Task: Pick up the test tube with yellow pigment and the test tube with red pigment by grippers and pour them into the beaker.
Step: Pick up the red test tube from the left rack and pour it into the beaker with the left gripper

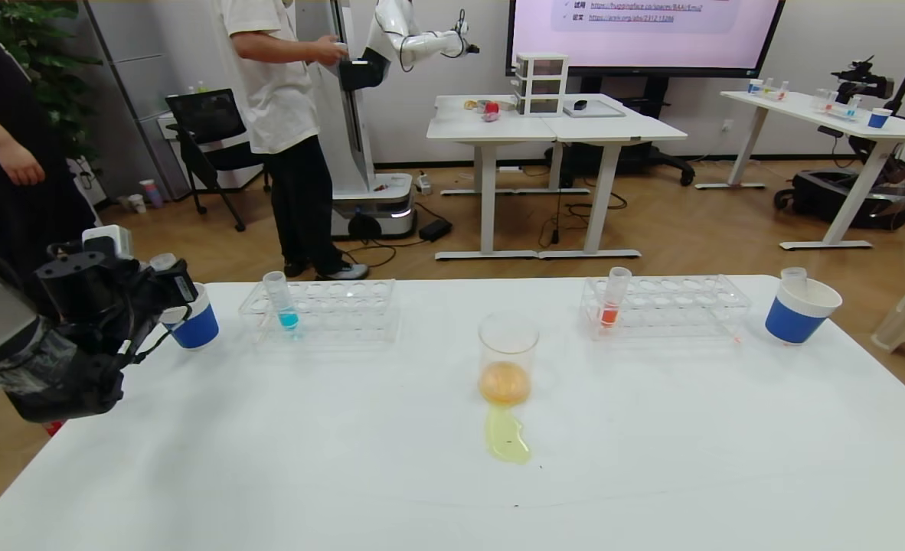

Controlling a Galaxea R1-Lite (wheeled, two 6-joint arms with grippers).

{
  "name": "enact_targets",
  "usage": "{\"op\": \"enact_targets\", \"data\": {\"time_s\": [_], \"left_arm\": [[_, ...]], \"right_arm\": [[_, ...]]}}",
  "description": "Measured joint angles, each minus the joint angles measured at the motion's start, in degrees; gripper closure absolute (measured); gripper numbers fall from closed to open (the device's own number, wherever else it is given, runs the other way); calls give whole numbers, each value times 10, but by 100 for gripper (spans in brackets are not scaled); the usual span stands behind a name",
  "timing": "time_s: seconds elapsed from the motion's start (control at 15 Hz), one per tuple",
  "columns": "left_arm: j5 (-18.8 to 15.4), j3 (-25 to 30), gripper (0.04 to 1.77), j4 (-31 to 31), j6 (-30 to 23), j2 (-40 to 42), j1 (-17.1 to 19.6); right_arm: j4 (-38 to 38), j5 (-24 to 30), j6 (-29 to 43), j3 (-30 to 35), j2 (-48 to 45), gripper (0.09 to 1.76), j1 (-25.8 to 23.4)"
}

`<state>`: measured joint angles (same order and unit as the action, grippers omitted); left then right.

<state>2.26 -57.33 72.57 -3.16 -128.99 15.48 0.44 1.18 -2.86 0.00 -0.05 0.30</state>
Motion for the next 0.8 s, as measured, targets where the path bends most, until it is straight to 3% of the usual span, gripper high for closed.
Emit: {"op": "enact_targets", "data": {"time_s": [0.07, 0.13, 0.2, 0.27, 0.53, 0.8], "left_arm": [[0, 2, 92, 0, 1, 0, 1], [0, 5, 51, 0, 1, 2, 1], [0, 6, 22, 0, 1, 4, 1], [0, 7, 8, 0, 1, 5, 1], [0, 7, 6, -5, 1, 26, -12], [8, -18, 6, -93, 2, 82, -93]], "right_arm": [[0, 0, 0, 0, 0, 11, 0], [0, 0, 0, 0, 0, 11, 0], [0, 0, 0, 0, 0, 11, 0], [0, 0, 0, 0, 0, 11, 0], [0, 0, 0, 0, 0, 11, 0], [0, 0, 0, 0, 0, 11, 0]]}}
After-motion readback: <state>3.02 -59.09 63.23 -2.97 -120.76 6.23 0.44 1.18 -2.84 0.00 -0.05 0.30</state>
